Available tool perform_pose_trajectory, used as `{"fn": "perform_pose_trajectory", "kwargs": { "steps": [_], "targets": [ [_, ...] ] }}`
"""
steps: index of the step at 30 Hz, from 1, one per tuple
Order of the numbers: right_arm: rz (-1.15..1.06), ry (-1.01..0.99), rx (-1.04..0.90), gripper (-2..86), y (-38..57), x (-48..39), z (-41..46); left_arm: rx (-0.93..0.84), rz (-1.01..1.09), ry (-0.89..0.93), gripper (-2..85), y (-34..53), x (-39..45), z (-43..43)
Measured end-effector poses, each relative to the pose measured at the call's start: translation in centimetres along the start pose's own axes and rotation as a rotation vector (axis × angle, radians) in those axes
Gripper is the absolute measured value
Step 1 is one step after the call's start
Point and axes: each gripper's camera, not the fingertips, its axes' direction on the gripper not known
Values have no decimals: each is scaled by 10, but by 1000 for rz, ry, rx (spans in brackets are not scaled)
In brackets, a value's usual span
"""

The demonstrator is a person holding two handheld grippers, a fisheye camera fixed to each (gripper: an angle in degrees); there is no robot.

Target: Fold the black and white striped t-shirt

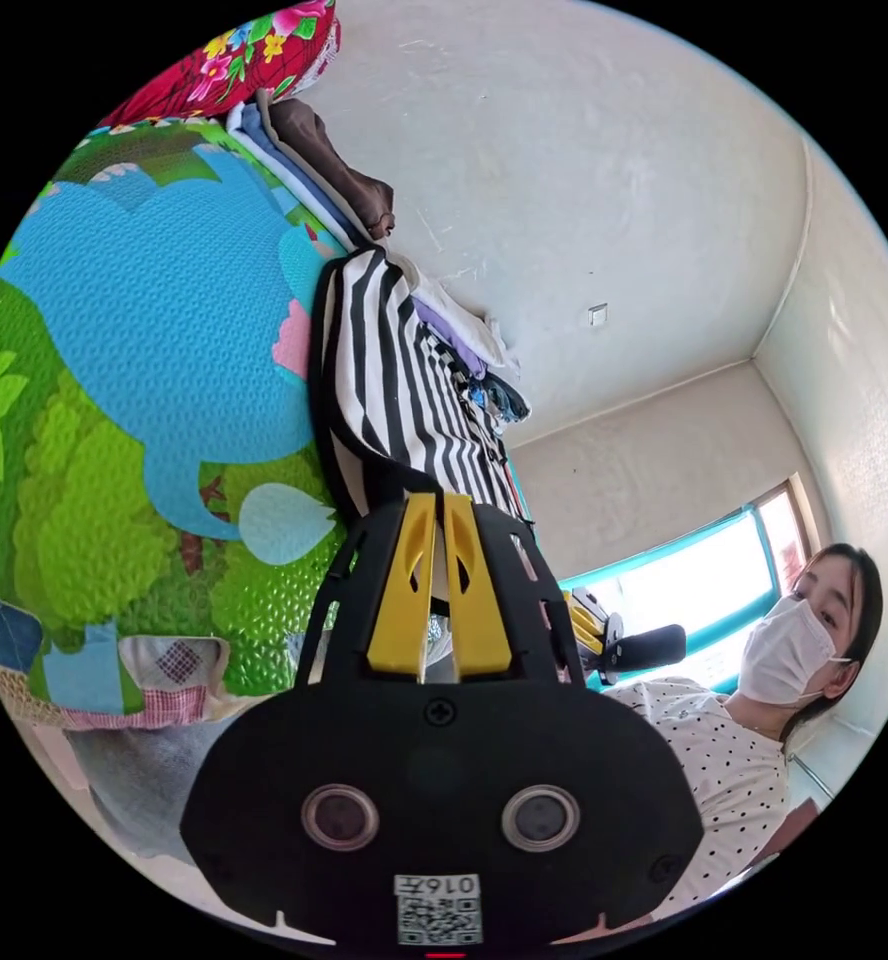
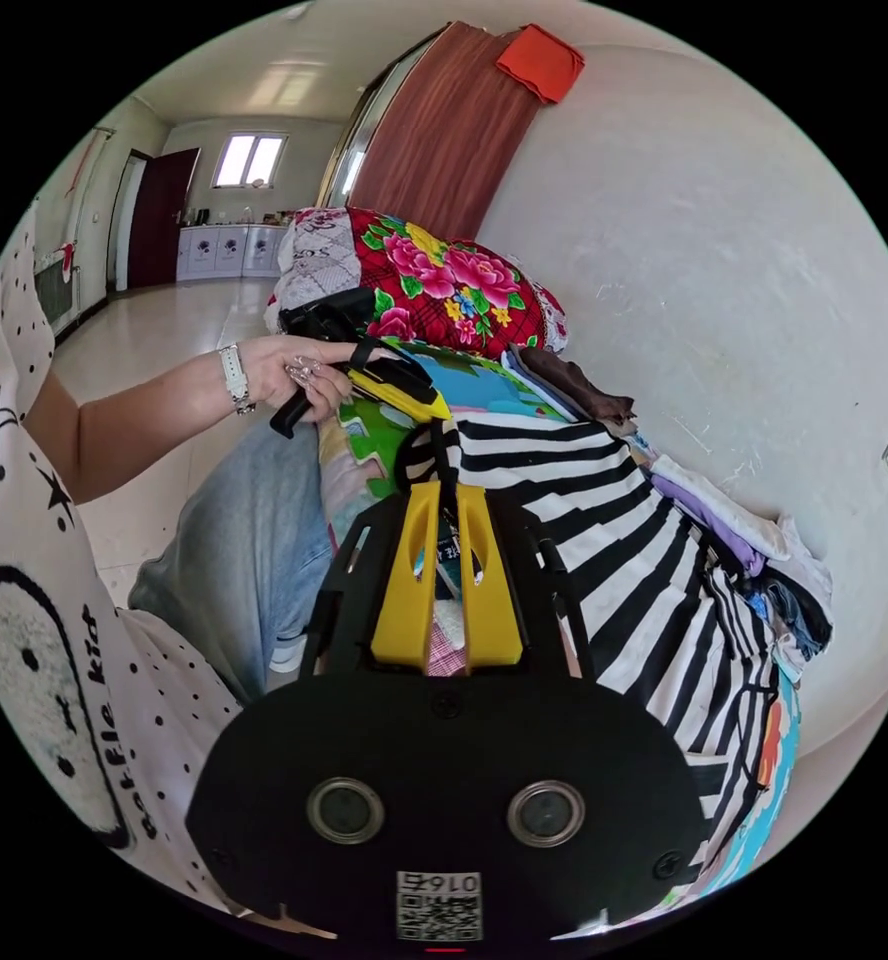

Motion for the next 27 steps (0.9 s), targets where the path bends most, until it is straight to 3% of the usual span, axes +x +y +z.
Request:
{"fn": "perform_pose_trajectory", "kwargs": {
  "steps": [6,9,24,27],
  "targets": [
    [-129,13,-51,14,-2,-10,10,-75,131,-142,-10,0,37,-20],
    [-185,-16,-86,14,-1,-16,22,-133,83,-191,-10,1,24,-17],
    [-242,-48,-206,11,-3,-8,76,-130,16,-163,-10,8,16,-32],
    [-227,-171,-249,5,-4,2,86,-139,39,-215,-9,9,30,-37]
  ]
}}
